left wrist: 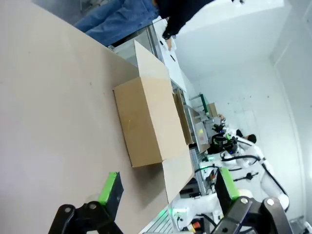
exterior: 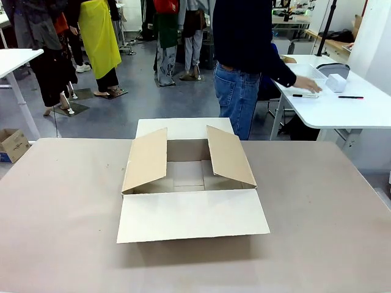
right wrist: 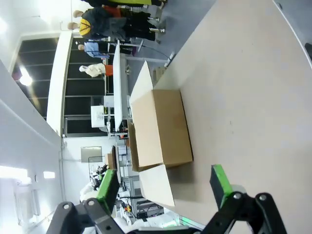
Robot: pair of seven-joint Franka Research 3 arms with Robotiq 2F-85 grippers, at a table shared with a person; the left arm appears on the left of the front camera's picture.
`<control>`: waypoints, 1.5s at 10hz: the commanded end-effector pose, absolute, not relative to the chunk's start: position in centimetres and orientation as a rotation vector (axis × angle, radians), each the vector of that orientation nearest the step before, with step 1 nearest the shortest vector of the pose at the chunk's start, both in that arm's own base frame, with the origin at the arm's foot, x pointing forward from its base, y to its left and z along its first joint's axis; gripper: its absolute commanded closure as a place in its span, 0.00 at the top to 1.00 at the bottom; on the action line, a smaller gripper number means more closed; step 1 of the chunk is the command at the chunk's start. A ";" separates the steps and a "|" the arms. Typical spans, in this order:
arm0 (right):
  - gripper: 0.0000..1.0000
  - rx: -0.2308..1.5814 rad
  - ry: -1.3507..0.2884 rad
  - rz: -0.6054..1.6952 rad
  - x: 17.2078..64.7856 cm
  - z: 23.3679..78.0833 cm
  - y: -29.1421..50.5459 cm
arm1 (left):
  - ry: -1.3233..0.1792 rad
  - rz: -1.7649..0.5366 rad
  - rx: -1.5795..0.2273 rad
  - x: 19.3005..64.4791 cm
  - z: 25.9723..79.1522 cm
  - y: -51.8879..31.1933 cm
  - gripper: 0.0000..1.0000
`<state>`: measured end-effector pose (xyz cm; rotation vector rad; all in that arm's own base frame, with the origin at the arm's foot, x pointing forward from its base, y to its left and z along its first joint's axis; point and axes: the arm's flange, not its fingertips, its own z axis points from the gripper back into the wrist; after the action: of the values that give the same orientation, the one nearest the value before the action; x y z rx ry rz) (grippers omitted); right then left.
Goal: Pack the gift set into the box.
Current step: Place both hands on the side flaps of the Package Box and spread them outward.
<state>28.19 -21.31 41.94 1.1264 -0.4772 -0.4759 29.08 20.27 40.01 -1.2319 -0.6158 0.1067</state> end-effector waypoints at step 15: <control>1.00 0.738 -0.267 -0.057 33.7 49.7 3.0 | -0.352 -0.407 -0.974 32.8 49.6 -2.0 1.00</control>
<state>33.89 6.60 49.55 0.7093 -0.2641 0.0090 33.37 -5.08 49.24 -0.9578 -0.3172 -0.4387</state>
